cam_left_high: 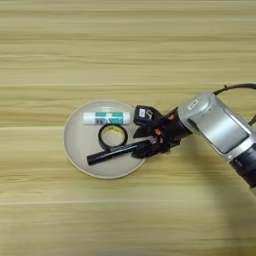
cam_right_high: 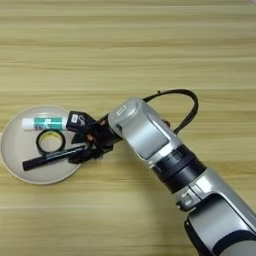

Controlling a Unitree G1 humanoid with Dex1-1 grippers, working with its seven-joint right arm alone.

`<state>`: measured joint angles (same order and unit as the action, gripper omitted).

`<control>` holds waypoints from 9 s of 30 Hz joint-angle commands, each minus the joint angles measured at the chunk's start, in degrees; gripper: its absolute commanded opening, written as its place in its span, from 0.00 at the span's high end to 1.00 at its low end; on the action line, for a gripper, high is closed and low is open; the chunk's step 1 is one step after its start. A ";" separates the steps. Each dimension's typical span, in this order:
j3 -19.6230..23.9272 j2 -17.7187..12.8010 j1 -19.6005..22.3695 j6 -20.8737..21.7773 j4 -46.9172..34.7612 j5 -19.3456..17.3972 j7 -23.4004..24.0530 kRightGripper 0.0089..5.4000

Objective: Move the objects on the table

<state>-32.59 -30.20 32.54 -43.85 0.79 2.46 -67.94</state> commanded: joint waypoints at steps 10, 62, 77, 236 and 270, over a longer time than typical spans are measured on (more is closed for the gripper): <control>0.99 -0.64 4.65 2.99 0.11 1.19 0.73 0.76; 22.46 -5.88 6.90 6.44 -0.51 -5.35 5.03 0.85; 23.89 -6.92 9.00 13.47 13.81 -3.44 7.41 0.86; 27.31 3.72 -3.25 20.46 -1.66 -14.69 7.94 0.01; 22.54 0.22 -5.52 23.04 -0.47 -12.48 2.74 0.01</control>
<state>-10.86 -28.23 24.01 -22.97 2.12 -10.27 -66.26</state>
